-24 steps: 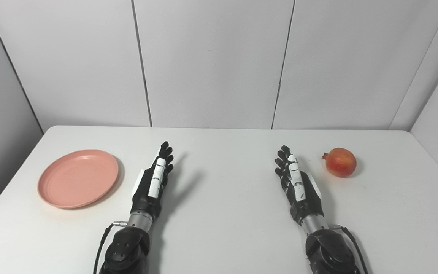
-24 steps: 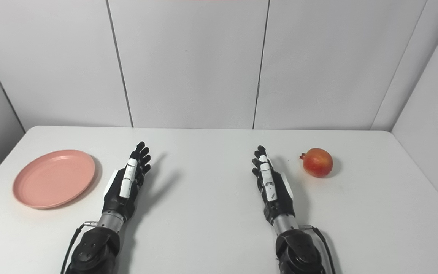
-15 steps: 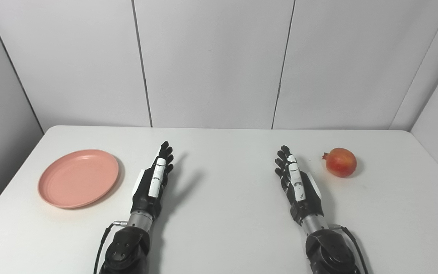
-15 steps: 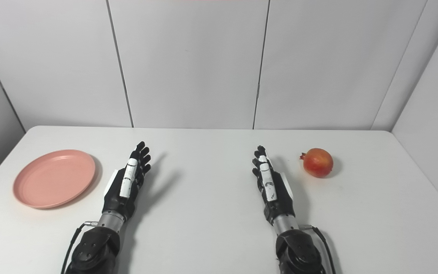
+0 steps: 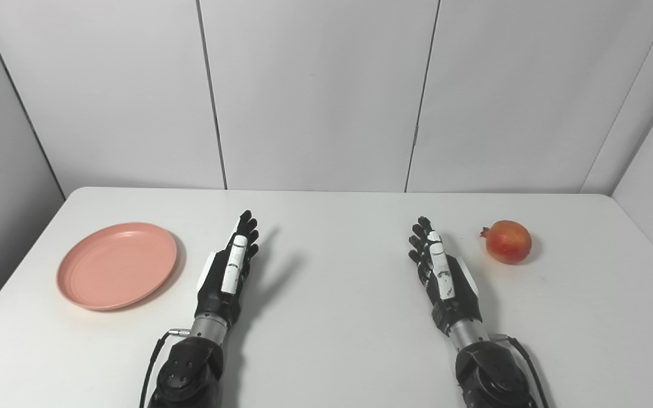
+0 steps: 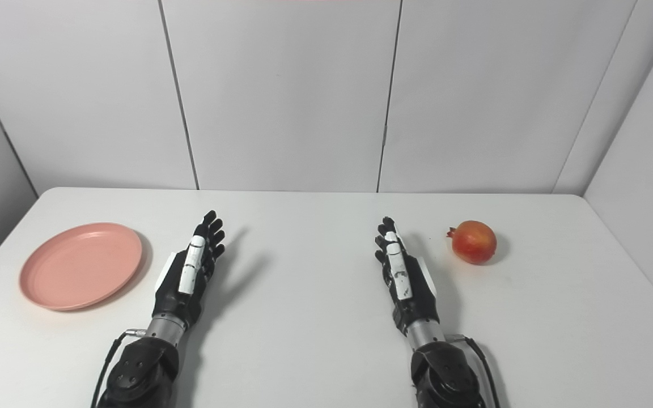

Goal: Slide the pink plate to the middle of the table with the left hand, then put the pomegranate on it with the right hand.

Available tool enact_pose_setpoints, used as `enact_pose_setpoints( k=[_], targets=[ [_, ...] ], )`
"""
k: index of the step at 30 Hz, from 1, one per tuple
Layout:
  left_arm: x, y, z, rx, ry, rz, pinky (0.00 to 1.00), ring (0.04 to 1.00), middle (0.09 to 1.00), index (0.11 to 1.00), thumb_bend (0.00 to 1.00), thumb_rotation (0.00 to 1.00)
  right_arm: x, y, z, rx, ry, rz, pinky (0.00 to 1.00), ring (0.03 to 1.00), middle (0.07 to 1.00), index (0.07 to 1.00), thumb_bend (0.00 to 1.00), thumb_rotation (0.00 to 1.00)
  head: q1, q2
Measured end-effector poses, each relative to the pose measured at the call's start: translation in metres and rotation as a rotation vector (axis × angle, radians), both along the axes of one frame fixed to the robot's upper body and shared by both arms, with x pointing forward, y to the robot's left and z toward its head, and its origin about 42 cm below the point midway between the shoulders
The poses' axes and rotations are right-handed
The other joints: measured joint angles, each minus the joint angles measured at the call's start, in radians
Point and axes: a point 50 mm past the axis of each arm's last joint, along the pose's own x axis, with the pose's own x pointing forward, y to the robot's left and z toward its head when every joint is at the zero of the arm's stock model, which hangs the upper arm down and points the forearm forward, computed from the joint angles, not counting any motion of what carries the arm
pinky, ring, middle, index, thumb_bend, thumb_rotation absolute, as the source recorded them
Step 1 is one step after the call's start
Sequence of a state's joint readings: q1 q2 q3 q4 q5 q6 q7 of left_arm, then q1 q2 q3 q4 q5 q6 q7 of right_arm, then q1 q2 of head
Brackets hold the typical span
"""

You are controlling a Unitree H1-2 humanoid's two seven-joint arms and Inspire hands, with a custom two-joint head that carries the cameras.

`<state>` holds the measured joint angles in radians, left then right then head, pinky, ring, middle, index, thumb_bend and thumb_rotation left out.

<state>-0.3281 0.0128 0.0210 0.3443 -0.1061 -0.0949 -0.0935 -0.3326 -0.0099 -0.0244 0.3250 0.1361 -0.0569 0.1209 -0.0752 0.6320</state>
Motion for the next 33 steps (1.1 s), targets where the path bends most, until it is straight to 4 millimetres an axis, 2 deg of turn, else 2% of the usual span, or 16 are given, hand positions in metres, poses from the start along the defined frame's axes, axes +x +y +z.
enact_pose_setpoints(
  k=[5,7,8,10,11,13,15,18,23,33],
  targets=[
    [0.0,-0.001,0.0,0.006,0.0,-0.001,1.0,1.0,1.0,1.0,0.58,1.0,0.0,0.0,0.0,-0.002,-0.001,0.0,1.0,1.0,1.0,1.0,0.65,1.0,0.031,-0.009],
    [0.0,-0.001,0.0,0.009,0.0,-0.002,1.0,1.0,1.0,1.0,0.58,1.0,0.0,-0.001,0.0,0.0,-0.001,0.002,1.0,1.0,1.0,1.0,0.65,1.0,0.075,-0.018],
    [0.0,-0.003,0.0,0.008,-0.001,-0.005,1.0,1.0,1.0,1.0,0.58,1.0,0.0,-0.002,0.0,0.006,-0.002,0.002,1.0,1.0,1.0,1.0,0.67,1.0,0.14,-0.032],
    [0.0,-0.006,-0.001,0.008,-0.001,-0.009,1.0,1.0,1.0,1.0,0.56,1.0,-0.001,-0.006,0.0,0.024,-0.004,0.001,1.0,1.0,1.0,1.0,0.68,0.98,0.198,-0.047],
    [0.0,-0.008,-0.001,0.013,0.0,-0.01,1.0,1.0,1.0,1.0,0.56,1.0,-0.002,-0.009,0.0,0.031,-0.005,0.002,1.0,1.0,1.0,1.0,0.68,0.98,0.198,-0.048],
    [0.002,-0.012,-0.002,0.024,0.001,-0.008,1.0,1.0,1.0,1.0,0.54,1.0,-0.002,-0.017,0.0,0.027,-0.004,-0.004,1.0,1.0,1.0,1.0,0.67,0.98,0.3,-0.078],
    [0.004,-0.017,-0.001,0.031,-0.016,-0.001,1.0,1.0,1.0,1.0,0.54,1.0,-0.003,-0.026,-0.001,0.028,-0.003,-0.018,1.0,1.0,1.0,1.0,0.66,0.98,0.301,-0.078],
    [0.008,-0.029,-0.001,0.046,-0.043,0.004,1.0,1.0,1.0,1.0,0.54,1.0,-0.002,-0.038,-0.002,0.035,-0.002,-0.036,1.0,1.0,1.0,1.0,0.66,0.97,0.379,-0.113],
    [0.01,-0.05,0.0,0.049,-0.065,-0.007,1.0,1.0,1.0,1.0,0.55,1.0,0.001,-0.046,-0.001,0.036,-0.03,-0.03,1.0,1.0,1.0,1.0,0.68,0.96,0.411,-0.133],
    [0.012,-0.053,-0.003,0.07,-0.057,0.0,0.99,1.0,1.0,1.0,0.55,1.0,0.004,-0.051,-0.001,0.041,-0.054,-0.034,1.0,1.0,1.0,1.0,0.68,0.94,0.411,-0.149]
  ],
)
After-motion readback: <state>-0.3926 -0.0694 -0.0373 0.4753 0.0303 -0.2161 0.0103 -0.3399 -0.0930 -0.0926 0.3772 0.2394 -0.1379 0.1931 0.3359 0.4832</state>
